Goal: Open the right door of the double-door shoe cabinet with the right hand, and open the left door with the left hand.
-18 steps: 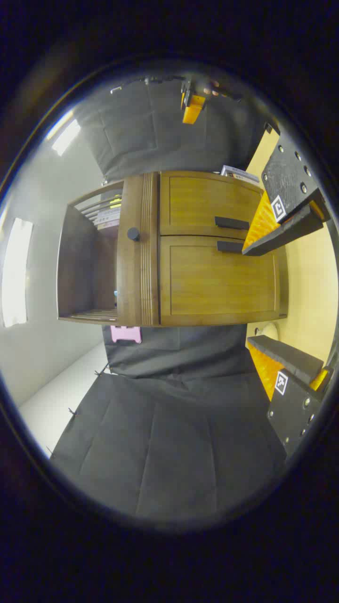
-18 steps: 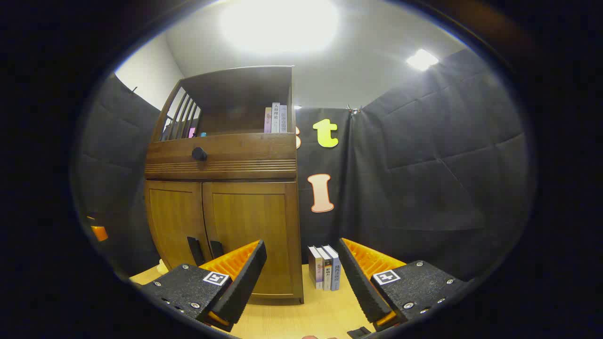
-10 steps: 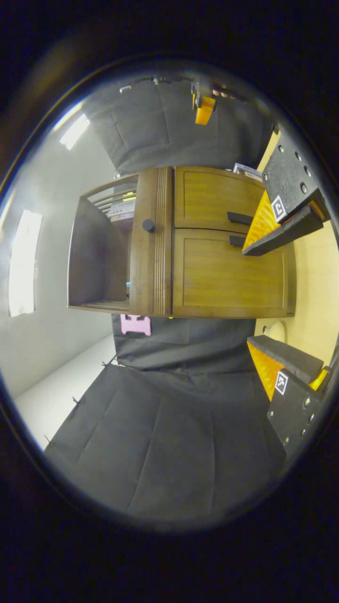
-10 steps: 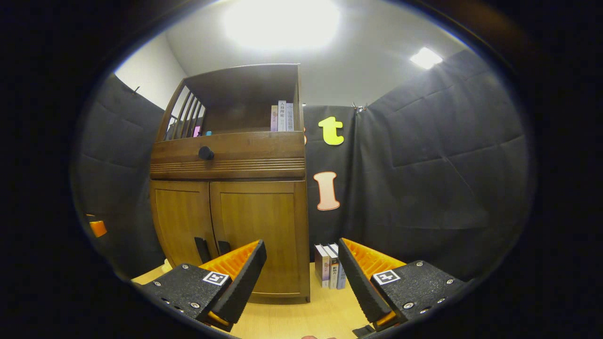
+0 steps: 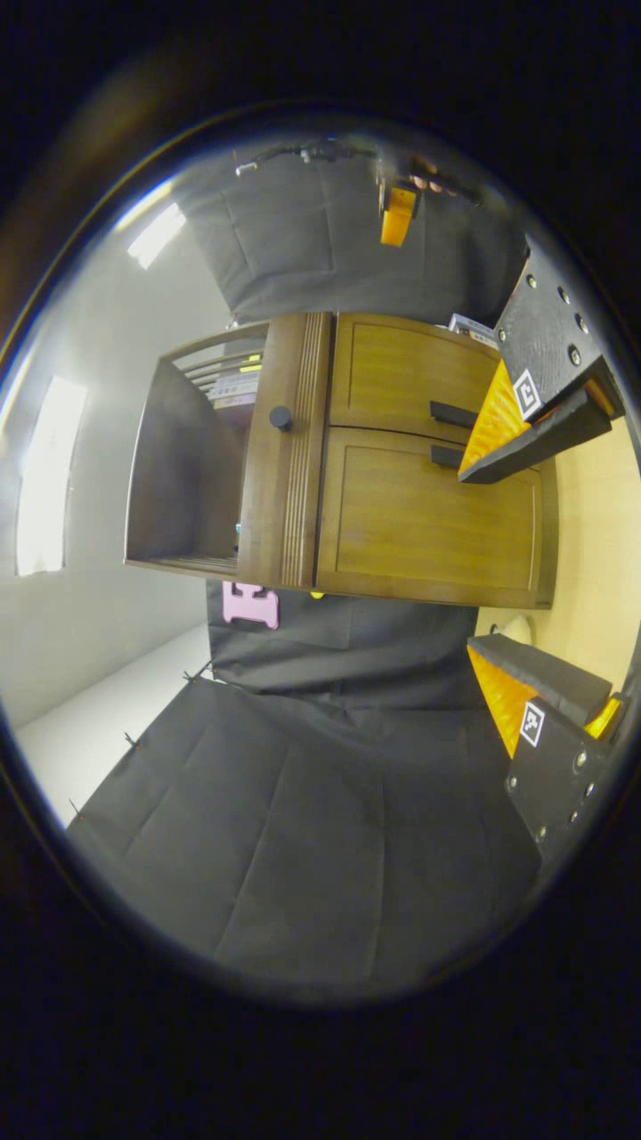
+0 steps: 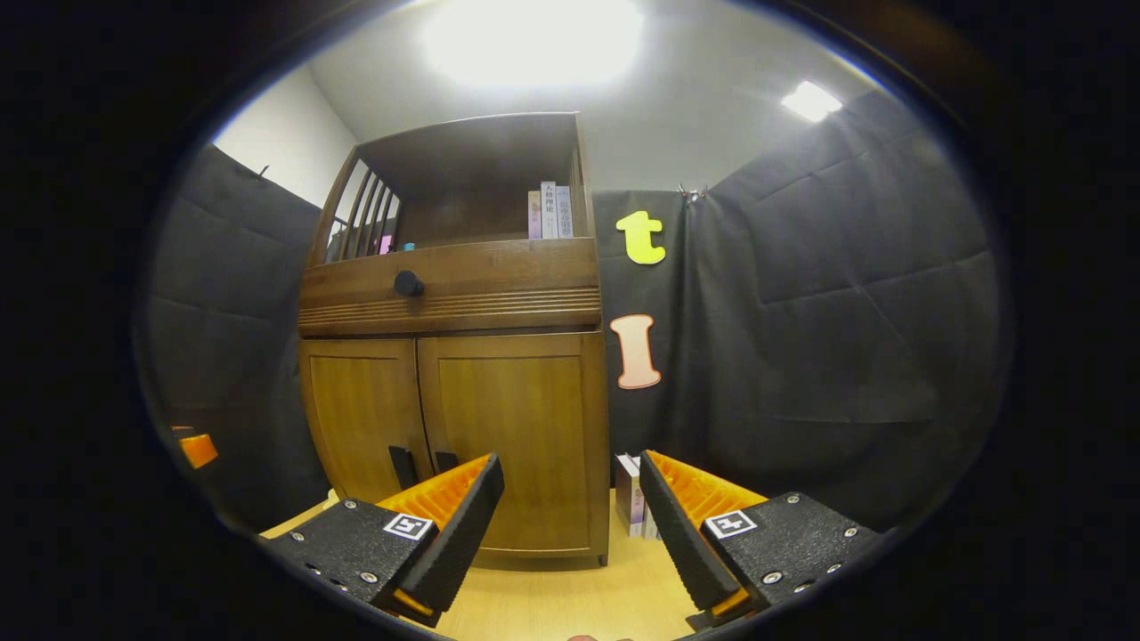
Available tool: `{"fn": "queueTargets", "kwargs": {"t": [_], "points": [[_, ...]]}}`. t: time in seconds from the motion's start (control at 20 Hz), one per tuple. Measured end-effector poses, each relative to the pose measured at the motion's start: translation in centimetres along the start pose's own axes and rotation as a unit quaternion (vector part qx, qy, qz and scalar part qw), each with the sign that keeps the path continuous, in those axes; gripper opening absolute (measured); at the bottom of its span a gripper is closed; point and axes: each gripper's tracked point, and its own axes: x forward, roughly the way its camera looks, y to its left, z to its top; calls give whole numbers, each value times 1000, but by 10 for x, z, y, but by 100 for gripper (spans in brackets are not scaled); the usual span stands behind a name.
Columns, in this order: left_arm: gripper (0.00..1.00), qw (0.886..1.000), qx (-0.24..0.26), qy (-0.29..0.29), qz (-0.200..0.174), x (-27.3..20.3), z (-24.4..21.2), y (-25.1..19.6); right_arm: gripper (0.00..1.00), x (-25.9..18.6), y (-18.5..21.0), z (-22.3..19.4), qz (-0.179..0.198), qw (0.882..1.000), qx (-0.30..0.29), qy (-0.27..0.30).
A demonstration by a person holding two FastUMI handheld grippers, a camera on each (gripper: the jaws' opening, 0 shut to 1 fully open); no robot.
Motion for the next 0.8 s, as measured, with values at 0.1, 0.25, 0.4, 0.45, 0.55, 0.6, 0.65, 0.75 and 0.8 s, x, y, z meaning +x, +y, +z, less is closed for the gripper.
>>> {"fn": "queueTargets", "kwargs": {"t": [0.1, 0.25, 0.4, 0.45, 0.55, 0.6, 0.65, 0.75, 0.8], "points": [[100, 1000, 3, 12, 7, -4, -9, 3, 95, 10, 17, -1, 17, 1000, 2, 13], [100, 999, 2, 33, 11, -12, -27, 7, 94, 32, 44, 2, 47, 999, 0, 16], [100, 999, -1, 42, 34, -13, -38, 17, 94, 66, 75, -9, 81, 996, 4, 33], [100, 998, -7, 46, 43, -12, -40, 19, 94, 79, 86, -14, 93, 995, 10, 40], [98, 996, -16, 53, 70, -14, -43, 23, 94, 103, 105, -25, 115, 992, 24, 51], [100, 995, -20, 52, 83, -14, -42, 25, 94, 115, 114, -31, 123, 990, 29, 56], [98, 994, -22, 51, 92, -10, -41, 26, 95, 128, 122, -37, 129, 989, 34, 58], [100, 993, -20, 52, 109, -4, -42, 29, 95, 148, 135, -55, 139, 987, 42, 71], [100, 991, -14, 55, 119, -4, -43, 32, 94, 158, 140, -65, 145, 985, 45, 79]]}}
